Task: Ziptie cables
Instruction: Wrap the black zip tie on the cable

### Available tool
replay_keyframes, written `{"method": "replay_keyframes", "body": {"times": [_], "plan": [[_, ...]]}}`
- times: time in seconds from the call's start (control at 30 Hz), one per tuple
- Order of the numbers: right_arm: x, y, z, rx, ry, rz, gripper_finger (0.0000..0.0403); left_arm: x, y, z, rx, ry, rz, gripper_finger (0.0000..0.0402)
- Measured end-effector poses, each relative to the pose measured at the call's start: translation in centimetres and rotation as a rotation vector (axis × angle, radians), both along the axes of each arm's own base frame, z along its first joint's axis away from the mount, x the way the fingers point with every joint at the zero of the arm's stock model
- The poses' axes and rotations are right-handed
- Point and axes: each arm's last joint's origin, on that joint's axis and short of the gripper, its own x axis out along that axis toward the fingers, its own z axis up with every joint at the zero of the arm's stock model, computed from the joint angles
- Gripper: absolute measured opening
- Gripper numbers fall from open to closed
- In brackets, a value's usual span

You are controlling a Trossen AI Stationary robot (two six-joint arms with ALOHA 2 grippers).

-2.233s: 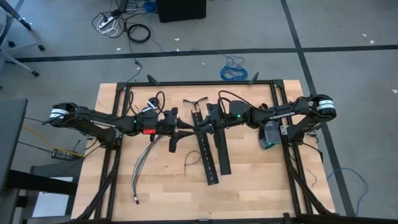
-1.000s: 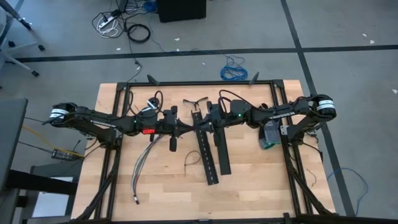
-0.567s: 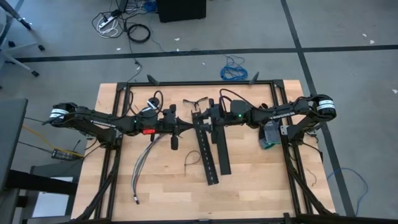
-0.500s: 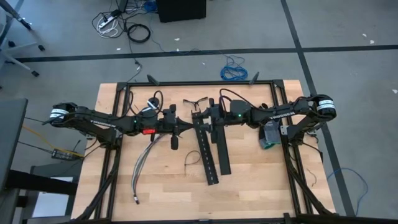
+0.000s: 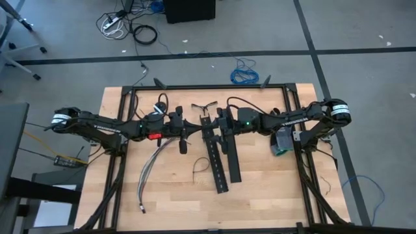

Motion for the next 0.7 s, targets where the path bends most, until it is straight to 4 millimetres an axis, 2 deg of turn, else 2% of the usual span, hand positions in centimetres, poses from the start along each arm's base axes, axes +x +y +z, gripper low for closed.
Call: {"method": "replay_keyframes", "body": {"times": [0.7], "plan": [[-0.1, -1.3, -0.1, -0.042, 0.019, -0.096, 0.0158, -0.3, 0.1, -0.3, -0.021, 0.051, 0.001, 0.0]]}}
